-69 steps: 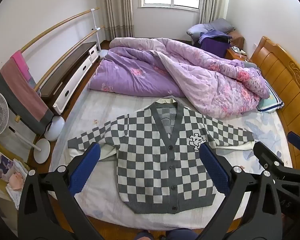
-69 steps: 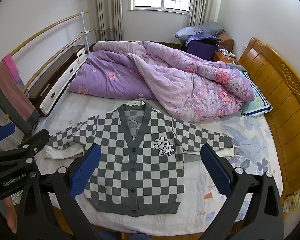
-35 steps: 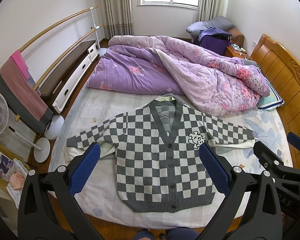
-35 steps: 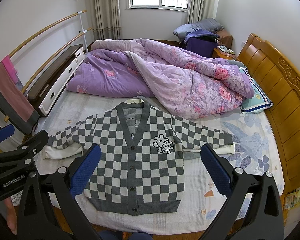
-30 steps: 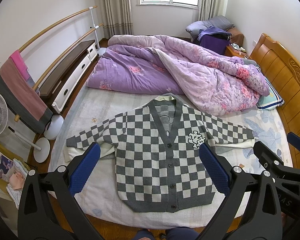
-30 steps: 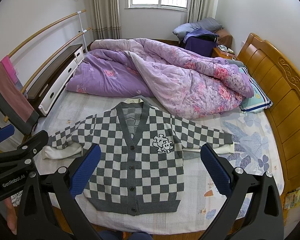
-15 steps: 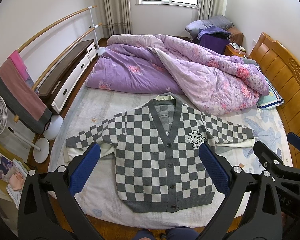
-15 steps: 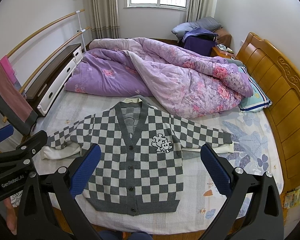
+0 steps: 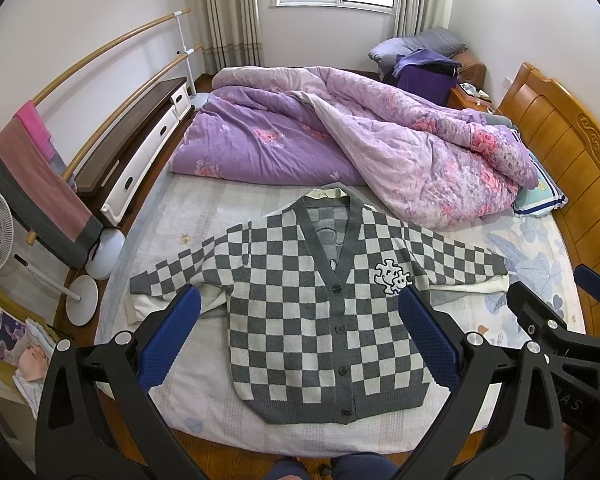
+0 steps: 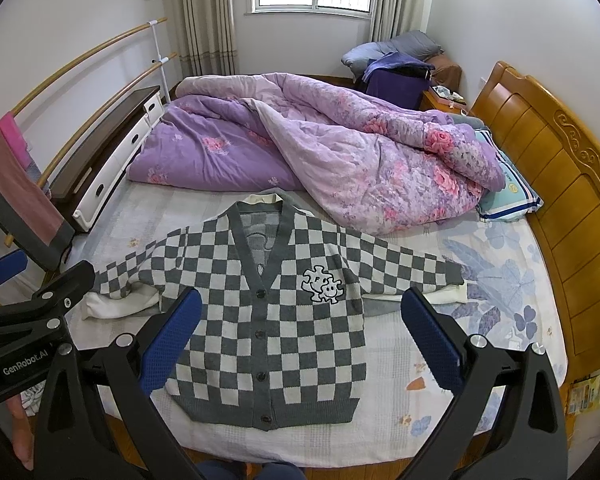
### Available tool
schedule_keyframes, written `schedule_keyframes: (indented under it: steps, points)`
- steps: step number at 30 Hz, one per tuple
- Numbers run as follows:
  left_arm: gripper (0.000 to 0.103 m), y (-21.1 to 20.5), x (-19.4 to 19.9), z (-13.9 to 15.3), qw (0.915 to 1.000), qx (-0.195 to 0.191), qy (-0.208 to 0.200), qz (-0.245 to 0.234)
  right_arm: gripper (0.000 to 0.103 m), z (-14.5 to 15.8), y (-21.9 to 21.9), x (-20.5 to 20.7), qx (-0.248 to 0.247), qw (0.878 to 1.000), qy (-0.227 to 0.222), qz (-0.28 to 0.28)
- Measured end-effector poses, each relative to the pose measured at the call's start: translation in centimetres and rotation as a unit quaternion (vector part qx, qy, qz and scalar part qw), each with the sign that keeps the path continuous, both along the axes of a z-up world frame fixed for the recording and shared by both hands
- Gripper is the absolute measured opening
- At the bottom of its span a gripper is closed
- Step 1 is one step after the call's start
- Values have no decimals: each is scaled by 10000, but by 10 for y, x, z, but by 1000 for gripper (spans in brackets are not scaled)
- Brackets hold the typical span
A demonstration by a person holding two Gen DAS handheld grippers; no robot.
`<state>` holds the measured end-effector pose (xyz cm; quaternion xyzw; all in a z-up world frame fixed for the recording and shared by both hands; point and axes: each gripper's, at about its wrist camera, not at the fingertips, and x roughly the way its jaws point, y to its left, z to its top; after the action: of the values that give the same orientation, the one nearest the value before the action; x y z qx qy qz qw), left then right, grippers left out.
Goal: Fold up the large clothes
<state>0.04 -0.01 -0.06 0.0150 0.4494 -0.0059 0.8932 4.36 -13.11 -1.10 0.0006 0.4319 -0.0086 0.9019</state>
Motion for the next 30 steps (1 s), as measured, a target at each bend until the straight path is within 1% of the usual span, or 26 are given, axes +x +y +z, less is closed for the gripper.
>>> schedule_keyframes:
  steps: [9, 10, 12, 17, 18, 25, 27, 30]
  points:
    - [98, 0, 0, 0, 10000, 6, 15, 6, 96, 5, 9, 9, 8, 10000, 13, 5]
    - [98, 0, 0, 0, 10000, 7, 14, 4, 96, -1, 2, 5, 16, 10000, 19, 12]
    - [98, 0, 0, 0, 10000, 6, 17, 6, 96, -5, -2, 3, 28, 10000, 28, 23]
    - [98, 0, -1, -1, 10000, 9, 47, 27, 96, -11, 2, 0, 41, 10000, 58, 55]
    - [98, 0, -3, -1, 10000, 14, 56, 37, 96, -24, 2, 6, 43, 9999, 74, 54]
    - [98, -2, -4, -21, 9997, 37, 184, 129, 96, -25, 2, 18, 95, 9995, 240, 158]
    - [98, -4, 4, -20, 9997, 40, 212, 149, 96, -25, -1, 22, 124, 9994, 276, 185]
    - [98, -5, 4, -23, 9996, 26, 246, 163, 96, -29, -3, 28, 147, 9990, 353, 244]
